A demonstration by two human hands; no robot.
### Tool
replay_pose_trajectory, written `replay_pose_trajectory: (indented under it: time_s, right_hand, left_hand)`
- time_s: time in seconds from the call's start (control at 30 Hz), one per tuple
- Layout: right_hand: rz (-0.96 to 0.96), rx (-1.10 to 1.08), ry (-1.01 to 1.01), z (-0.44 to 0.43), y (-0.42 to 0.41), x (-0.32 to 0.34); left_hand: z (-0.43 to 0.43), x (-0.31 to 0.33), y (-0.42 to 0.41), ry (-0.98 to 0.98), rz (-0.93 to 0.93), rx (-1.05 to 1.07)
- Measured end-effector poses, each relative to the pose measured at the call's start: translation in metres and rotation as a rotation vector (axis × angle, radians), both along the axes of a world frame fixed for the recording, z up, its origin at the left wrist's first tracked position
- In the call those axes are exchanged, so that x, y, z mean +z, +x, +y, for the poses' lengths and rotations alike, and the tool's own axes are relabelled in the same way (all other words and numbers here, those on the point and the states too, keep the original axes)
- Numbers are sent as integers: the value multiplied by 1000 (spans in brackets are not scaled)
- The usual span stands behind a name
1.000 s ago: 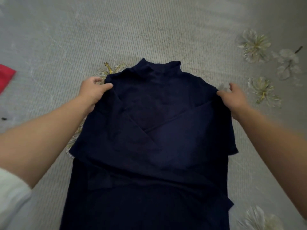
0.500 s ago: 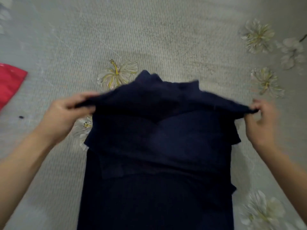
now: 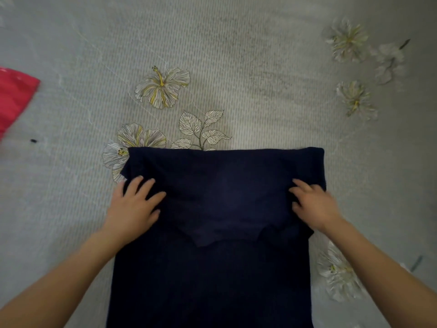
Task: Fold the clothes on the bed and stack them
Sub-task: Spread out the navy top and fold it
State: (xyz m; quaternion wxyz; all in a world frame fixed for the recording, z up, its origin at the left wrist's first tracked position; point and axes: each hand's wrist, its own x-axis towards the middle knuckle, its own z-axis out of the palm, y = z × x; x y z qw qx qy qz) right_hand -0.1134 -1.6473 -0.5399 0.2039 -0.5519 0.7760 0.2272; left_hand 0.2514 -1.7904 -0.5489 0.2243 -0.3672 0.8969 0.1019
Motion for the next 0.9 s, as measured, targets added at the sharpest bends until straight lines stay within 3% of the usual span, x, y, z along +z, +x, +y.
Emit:
replay_pose_trajectory:
  time_s: [0.03,0.13,0.2,0.27,0.37,0.43,0.7,0.83,0.9]
  right_hand:
    - [-3,-67,15,-5,-11,4]
    - [-33,-316,-223,-31,-36,19]
    - [-24,-189,-215,-51,-46,20]
    - [-23,-15,-122,-75,-48,18]
    - [12,98,74,-91,-47,7]
    - [80,147,98,-88,-49,1]
    - [9,-10,-439,10,-35,38]
    - [-69,49,-673,102,-4,62]
    - [-94,67,-664,146,17,65]
  left_hand:
    - [-11,2,1,-23,-12,58]
    - [-49,14,-8,-122,78,275]
    - [-70,17,-22,-139,145,390]
    - [-87,11,-39,-46,143,369]
    - [-105,1,-56,113,-32,338]
    - [-108,-3,-55,115,-97,326]
    - [-56,39,0,-42,304,290]
    - [7,73,47,-145,533,41]
    - [44,76,71,-149,562,-27]
